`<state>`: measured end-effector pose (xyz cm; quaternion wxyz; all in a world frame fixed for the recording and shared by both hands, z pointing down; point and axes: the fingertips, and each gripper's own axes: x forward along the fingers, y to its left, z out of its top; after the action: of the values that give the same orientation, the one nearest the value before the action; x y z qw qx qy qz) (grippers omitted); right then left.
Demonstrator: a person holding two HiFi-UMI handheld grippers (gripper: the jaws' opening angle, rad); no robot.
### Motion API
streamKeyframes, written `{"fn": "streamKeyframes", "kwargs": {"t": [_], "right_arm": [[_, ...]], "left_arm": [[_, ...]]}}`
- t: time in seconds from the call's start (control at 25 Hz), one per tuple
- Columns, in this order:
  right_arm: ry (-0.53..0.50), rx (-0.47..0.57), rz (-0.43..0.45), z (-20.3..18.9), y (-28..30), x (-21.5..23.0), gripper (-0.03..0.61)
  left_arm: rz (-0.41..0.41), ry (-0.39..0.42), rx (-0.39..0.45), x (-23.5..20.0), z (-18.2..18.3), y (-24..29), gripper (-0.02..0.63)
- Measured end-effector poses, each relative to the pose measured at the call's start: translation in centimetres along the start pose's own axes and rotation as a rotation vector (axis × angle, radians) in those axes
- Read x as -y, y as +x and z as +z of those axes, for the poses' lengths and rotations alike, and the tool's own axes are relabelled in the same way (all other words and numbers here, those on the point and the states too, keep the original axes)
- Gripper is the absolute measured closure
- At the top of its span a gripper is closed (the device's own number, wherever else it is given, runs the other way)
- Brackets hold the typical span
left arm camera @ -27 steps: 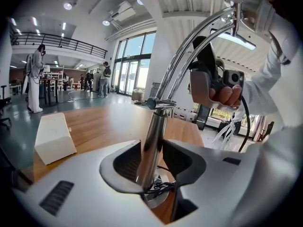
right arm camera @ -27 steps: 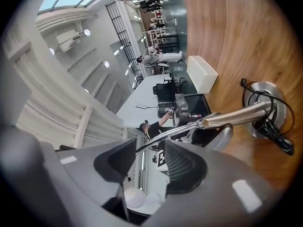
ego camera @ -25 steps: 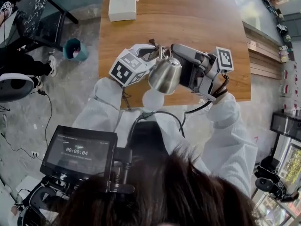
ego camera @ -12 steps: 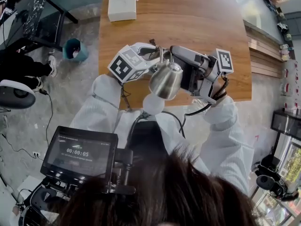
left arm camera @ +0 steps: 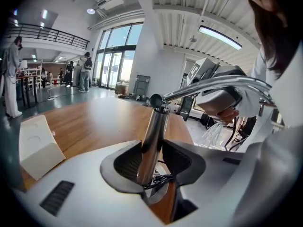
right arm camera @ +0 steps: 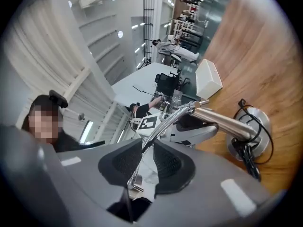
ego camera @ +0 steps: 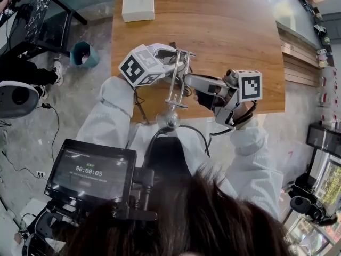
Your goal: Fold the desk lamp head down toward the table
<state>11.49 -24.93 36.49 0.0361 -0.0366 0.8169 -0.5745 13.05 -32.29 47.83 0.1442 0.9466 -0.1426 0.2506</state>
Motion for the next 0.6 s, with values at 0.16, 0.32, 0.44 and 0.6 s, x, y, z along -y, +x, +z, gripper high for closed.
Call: {"fn": "streamKeyframes", "kwargs": {"t": [0.16, 0.32, 0.44, 0.6], "right_arm": [[-0.126, -0.008, 0.001, -1.0, -0.2, 0.7, 0.499], [-0.385, -0.148, -0.186, -2.7, 0.1, 2.7, 0.499], [-0.571, -0.241, -0.323, -3.4, 0.1, 4.6, 0.5], [-0.666, -0.233, -0.331, -3.5, -0.3, 5.7, 0.499]], "left_arm": [[-0.041, 0.025, 0.003, 0.2, -0.2, -0.2, 0.482], [-0.056, 0.008, 0.027, 0.4, -0.3, -0.4, 0.483], [-0.066, 0.016, 0.033, 0.3, -0.2, -0.3, 0.485], [-0.076, 0.055, 0.014, 0.4, -0.2, 0.1, 0.488]]}}
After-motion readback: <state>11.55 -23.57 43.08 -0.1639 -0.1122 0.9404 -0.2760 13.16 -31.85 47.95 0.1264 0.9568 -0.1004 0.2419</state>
